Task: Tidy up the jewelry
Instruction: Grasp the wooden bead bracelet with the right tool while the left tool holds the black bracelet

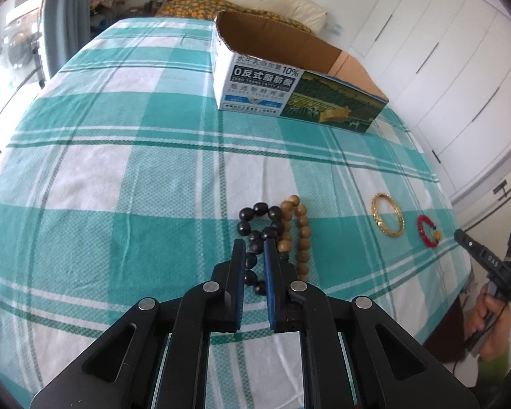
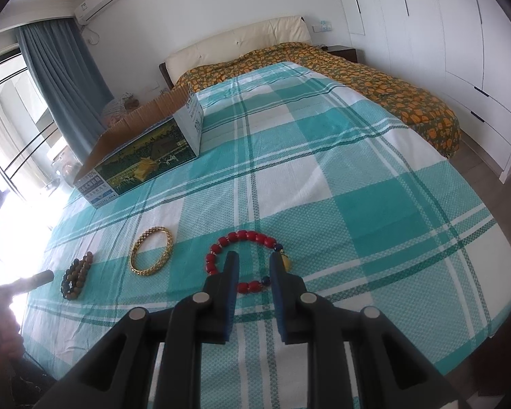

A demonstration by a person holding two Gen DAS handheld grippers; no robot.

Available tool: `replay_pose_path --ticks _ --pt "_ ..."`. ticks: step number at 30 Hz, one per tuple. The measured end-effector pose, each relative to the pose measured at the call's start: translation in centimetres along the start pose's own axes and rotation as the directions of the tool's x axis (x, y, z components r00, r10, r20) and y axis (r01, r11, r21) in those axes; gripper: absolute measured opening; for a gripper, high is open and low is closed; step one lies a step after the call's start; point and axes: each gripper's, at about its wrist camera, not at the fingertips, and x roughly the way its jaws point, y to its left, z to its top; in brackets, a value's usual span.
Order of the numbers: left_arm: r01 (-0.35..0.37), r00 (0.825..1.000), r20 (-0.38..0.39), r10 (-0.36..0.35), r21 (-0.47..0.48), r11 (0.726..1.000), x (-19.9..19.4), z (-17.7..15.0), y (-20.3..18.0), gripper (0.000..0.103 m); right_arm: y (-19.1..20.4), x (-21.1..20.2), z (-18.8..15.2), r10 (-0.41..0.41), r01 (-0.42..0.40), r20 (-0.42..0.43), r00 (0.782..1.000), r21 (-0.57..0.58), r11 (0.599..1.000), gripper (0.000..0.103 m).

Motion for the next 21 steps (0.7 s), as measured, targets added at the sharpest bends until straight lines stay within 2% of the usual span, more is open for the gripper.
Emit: replay_pose_path --ticks 2,8,11,15,16,21 --pt "0.001 1.0 -0.001 -0.001 -0.003 1.0 0.0 -0.3 0.2 0.019 1.1 0.0 -0.2 0.017 -0.017 -0.01 1.0 -0.023 1.0 0.022" --pt "-0.059 0.998 -0.006 0.059 0.055 0.997 1.8 -0.7 -0.7 0.031 7.0 1.2 -2.0 0.133 -0.144 -0.087 0.987 -0.134 0.98 0.033" --pt "-0.095 0.995 -0.023 0.098 0.097 0.991 3.0 -1.1 -1.2 0.031 9.8 1.6 -3.2 0.171 -0.192 -0.128 0.977 -0.184 0.964 0.033" --pt "-0.14 0.99 -0.001 0.142 0.149 0.979 3.2 -1.7 -1.9 0.027 13.2 2.1 -4.5 0.206 -0.25 -0.18 0.962 -0.274 0.928 0.033" --pt "-0.144 0.989 0.0 0.146 0.154 0.978 3.1 -1.8 -1.9 0.01 14.0 2.3 -4.7 0.216 -0.266 -0.193 0.957 -0.292 0.919 0.033" --pt "-0.1 0.995 0.023 0.1 0.024 0.995 1.1 -2.1 -0.1 0.01 18.1 3.7 -5.3 0.292 -0.366 -0.25 0.923 -0.343 0.865 0.033"
